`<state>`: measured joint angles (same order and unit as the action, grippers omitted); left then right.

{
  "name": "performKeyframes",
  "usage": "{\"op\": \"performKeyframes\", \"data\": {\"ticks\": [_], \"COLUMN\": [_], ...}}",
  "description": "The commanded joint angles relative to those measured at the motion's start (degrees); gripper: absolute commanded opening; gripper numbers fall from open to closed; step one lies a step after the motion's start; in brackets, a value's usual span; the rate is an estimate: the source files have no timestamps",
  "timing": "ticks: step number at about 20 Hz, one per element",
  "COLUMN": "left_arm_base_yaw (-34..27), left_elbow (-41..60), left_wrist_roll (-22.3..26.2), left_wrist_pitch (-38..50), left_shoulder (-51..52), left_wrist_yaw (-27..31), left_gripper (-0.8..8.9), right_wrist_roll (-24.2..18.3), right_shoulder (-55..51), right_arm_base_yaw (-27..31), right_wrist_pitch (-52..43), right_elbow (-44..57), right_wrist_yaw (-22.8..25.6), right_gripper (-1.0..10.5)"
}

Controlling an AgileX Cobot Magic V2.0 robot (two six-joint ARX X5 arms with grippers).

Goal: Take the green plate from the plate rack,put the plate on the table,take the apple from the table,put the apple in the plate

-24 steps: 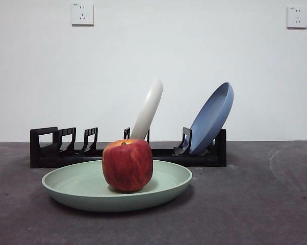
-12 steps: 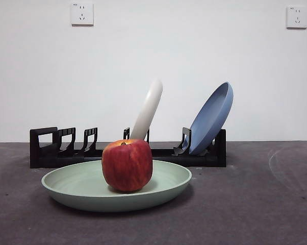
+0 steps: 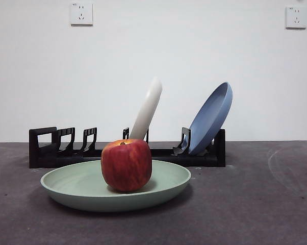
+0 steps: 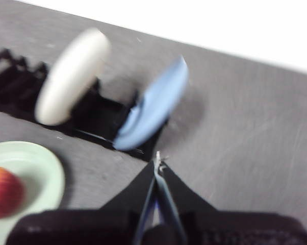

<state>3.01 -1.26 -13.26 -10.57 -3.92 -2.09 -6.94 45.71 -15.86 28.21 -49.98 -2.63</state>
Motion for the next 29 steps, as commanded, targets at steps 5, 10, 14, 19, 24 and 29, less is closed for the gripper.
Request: {"op": "performKeyframes", "data": {"ticks": [5, 10, 14, 19, 24, 29], "left_arm_base_yaw": [-0.17, -0.17, -0.17, -0.17, -0.17, -0.17], "left_elbow": [0.52, 0.52, 0.52, 0.52, 0.52, 0.52], "left_wrist_roll": [0.77, 0.77, 0.77, 0.77, 0.77, 0.77], "left_wrist_pitch": [0.61, 0.61, 0.61, 0.61, 0.61, 0.61], "left_shoulder": [0.0, 0.0, -0.02, -0.02, -0.02, -0.02], "left_wrist_yaw": [0.2, 0.2, 0.2, 0.2, 0.2, 0.2], "left_gripper": [-0.04, -0.04, -0.04, -0.04, -0.04, -0.04], "right_wrist_roll": [3.74, 5.33, 5.53, 8.59, 10.82, 9.7], "right_shoulder": [-9.22, -20.26, -29.77, -34.99, -40.52, -45.11], "right_arm_base_yaw": [12.17, 16.85, 18.56, 18.51, 18.51, 18.51], "right_wrist_pitch": [-15.52, -18.93, -19.69, -21.14, -17.38, -17.31], "right_elbow": [22.93, 33.75, 40.74, 46.01, 49.16, 49.16], "right_wrist_yaw": [-4.7, -3.98, -2.58, 2.8, 3.32, 3.45], "right_gripper": [0.0, 0.0, 0.0, 0.0, 0.0, 0.0]}}
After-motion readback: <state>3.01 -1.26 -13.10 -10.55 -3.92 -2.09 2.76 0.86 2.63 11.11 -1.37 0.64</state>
